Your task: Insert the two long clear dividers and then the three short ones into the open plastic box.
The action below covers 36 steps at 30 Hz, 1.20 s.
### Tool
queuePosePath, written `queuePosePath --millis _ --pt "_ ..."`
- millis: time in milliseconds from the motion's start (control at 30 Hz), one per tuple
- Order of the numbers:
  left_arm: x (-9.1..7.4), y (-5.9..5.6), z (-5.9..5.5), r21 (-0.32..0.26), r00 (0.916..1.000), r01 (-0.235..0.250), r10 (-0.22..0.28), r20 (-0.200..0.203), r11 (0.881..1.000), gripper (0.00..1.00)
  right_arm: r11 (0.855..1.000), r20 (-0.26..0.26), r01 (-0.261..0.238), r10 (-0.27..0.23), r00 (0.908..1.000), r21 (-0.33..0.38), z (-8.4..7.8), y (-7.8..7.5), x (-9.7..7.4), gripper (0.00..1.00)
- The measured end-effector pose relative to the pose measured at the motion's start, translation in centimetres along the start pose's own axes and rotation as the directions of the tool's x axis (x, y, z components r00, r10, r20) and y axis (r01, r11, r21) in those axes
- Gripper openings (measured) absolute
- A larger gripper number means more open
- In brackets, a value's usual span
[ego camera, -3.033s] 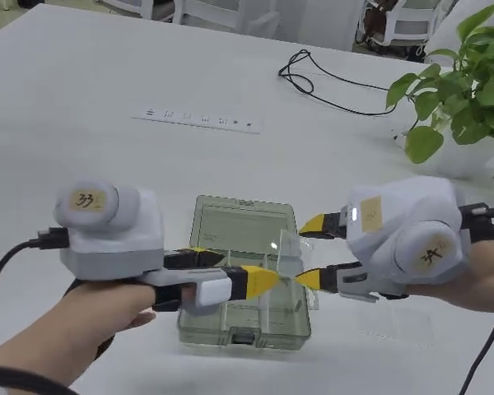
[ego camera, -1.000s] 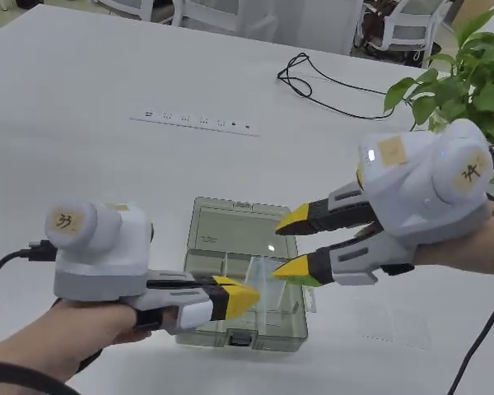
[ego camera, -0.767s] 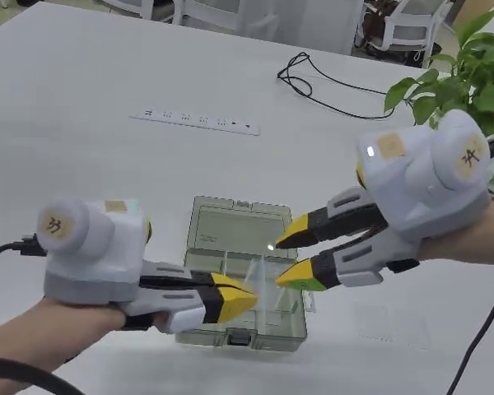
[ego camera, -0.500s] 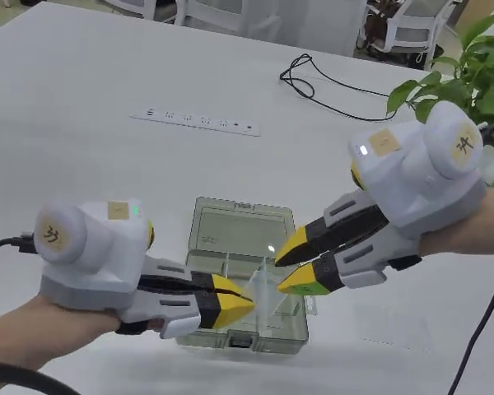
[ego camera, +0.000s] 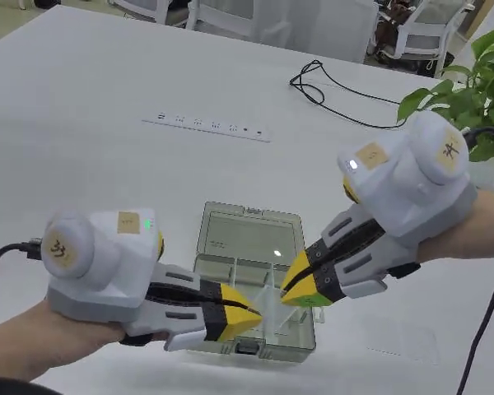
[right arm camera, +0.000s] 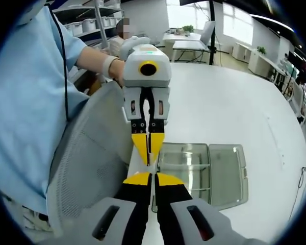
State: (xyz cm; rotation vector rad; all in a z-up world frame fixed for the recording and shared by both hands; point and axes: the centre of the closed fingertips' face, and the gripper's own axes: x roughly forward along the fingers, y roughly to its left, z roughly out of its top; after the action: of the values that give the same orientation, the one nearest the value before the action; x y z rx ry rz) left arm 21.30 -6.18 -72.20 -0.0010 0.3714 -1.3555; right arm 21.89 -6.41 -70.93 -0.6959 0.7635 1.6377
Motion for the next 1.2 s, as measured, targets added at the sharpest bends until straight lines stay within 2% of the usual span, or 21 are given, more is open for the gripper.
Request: queuePosePath --millis 200,333,733,1000,1100,1200 --pt "0.0 0.1 -0.1 -0.008 1.0000 0.003 -0.003 -0.002 1.000 0.00 1.000 -0.005 -0.007 0.007 1.0000 -0.014 0.2 0.2 0.0 0.03" --pt "0.2 0.1 -0.4 -0.019 0.9999 -0.002 0.002 -0.013 1.000 0.00 1.000 -0.026 -0.008 0.008 0.9996 -0.008 0.0 0.4 0.3 0.02" --pt "0.1 1.0 -0.5 -0.039 0.9986 -0.053 0.052 -0.012 0.998 0.01 1.000 -0.047 0.006 -0.007 0.9989 -0.014 0.2 0.1 0.5 0.02" --pt "-0.6 1.9 -1.1 -0.045 0.9913 -0.130 0.129 -0.024 0.990 0.28 1.000 -0.062 0.015 -0.014 0.9980 0.012 0.2 -0.5 0.6 0.02" --pt "-1.0 2.6 -1.2 -0.052 0.9843 -0.176 0.175 -0.022 0.983 0.44 1.000 -0.069 0.020 -0.019 0.9974 0.016 0.2 -0.7 0.7 0.02" --pt "-1.6 3.3 -1.6 -0.043 0.9719 -0.235 0.233 -0.031 0.971 0.58 0.999 -0.074 0.023 -0.022 0.9971 0.023 0.2 -1.1 0.9 0.02"
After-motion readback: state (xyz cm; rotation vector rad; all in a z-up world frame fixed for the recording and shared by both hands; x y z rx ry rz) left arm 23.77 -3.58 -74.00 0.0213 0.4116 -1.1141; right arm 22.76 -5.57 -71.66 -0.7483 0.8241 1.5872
